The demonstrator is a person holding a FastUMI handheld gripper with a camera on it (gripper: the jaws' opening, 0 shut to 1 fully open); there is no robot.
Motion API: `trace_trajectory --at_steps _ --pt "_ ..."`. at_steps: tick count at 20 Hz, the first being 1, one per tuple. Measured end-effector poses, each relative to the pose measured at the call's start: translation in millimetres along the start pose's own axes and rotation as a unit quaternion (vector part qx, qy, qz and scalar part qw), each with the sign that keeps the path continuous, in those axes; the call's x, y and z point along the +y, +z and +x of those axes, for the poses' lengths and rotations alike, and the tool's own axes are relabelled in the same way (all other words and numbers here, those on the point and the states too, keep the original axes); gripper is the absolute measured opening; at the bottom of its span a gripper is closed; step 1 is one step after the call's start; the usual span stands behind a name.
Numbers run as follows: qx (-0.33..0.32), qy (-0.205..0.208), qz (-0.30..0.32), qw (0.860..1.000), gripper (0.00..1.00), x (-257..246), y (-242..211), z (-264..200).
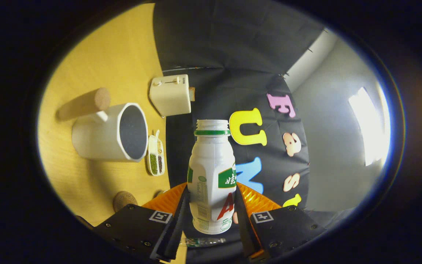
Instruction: Take the bottle from table, then pour the juice into the cup, finally place the bottle on the coaster
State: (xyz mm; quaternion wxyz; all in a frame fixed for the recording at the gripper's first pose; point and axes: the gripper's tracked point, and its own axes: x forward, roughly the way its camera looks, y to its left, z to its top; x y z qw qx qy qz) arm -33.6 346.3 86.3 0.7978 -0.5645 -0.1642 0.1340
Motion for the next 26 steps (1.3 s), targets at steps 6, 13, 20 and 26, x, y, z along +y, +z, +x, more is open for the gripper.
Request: trace_trajectory --at_steps 6,13,20,26 --pt "0.021 0.037 0.235 0.971 0.65 7.8 -9.6 12.0" --pt "0.042 0.078 0.481 0.872 0.65 34.8 -33.0 29.7" --pt "0.077 0.092 0.576 0.808 0.65 61.2 -64.8 31.3" --pt "0.094 0.097 0.598 0.79 0.65 76.1 -73.3 34.8"
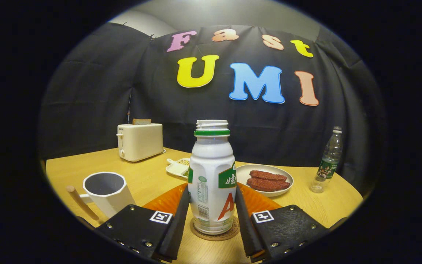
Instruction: Take the bottle from table, then pour the juice into the cup, finally place the bottle on the coaster
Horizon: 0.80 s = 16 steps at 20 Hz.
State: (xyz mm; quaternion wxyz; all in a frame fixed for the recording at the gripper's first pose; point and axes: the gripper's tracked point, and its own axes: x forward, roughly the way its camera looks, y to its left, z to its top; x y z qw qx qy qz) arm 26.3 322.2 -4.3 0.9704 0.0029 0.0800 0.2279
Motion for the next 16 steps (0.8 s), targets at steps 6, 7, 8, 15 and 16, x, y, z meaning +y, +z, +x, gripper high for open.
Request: trace_trajectory --at_steps 6,7,8,15,16 --pt "-0.014 0.0 0.032 0.999 0.65 -4.6 -2.6 -2.3" --pt "-0.016 0.001 0.037 0.999 0.65 -5.3 -3.0 -4.2" --pt "-0.018 0.003 0.038 0.999 0.65 -5.9 -2.6 -4.4" --pt "-0.027 0.006 0.031 0.999 0.67 -6.1 -4.3 -7.5" --pt "-0.028 0.006 0.029 0.999 0.7 -7.2 -4.5 -7.3"
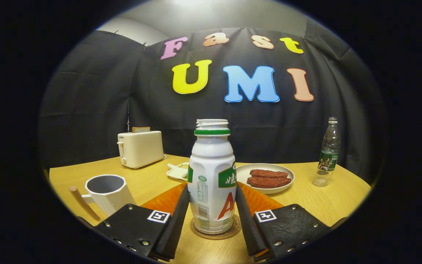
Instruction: Take the bottle from table, then pour the juice into the cup, finally place the bottle on the coaster
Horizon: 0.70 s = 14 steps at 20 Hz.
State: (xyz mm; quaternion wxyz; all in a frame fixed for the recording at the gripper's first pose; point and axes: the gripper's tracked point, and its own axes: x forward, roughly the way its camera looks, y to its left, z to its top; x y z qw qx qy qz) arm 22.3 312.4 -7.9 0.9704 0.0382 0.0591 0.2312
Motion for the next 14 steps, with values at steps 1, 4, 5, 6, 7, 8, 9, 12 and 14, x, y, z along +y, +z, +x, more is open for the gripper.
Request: trace_trajectory --at_steps 1,4,5,6,7,8,9,12,14 --pt "-0.005 -0.001 -0.001 1.0 0.71 -1.7 3.1 -1.8" --pt "-0.03 -0.002 0.001 1.0 0.86 -9.0 14.8 -11.3" --pt "-0.036 -0.005 0.002 0.999 0.93 -9.5 19.5 -13.6" --pt "-0.041 -0.011 0.001 0.999 0.97 -10.6 24.6 -14.6" --pt "-0.047 -0.017 -0.001 0.999 0.97 -13.0 29.0 -19.3" --pt "-0.055 -0.022 0.0 0.998 0.97 -15.8 36.5 -23.7" --pt "-0.065 -0.03 0.002 0.997 0.97 -18.8 45.9 -29.1" --pt "-0.099 -0.037 0.01 0.994 0.97 -25.7 82.4 -48.7" --pt "-0.111 -0.036 0.015 0.993 0.97 -32.3 103.7 -59.9"
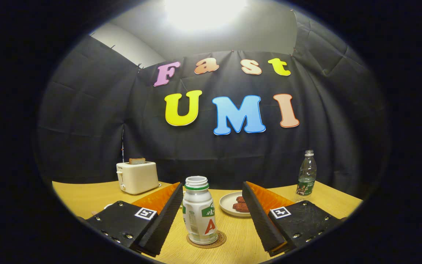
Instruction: Take the bottle from table, then pour the juice into the cup, finally place the bottle on the coaster
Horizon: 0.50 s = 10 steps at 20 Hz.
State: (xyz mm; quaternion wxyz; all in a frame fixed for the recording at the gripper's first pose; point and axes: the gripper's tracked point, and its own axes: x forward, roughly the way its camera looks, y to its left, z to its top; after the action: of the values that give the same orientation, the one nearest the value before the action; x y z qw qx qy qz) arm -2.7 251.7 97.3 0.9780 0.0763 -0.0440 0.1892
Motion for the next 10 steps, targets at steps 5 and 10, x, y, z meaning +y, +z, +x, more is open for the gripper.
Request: trace_trajectory --at_steps 5,10 --pt "-0.038 -0.029 -0.018 0.999 0.97 -44.3 50.2 -20.0" --pt "-0.046 -0.059 -0.033 0.997 0.97 -83.8 67.7 -49.2"
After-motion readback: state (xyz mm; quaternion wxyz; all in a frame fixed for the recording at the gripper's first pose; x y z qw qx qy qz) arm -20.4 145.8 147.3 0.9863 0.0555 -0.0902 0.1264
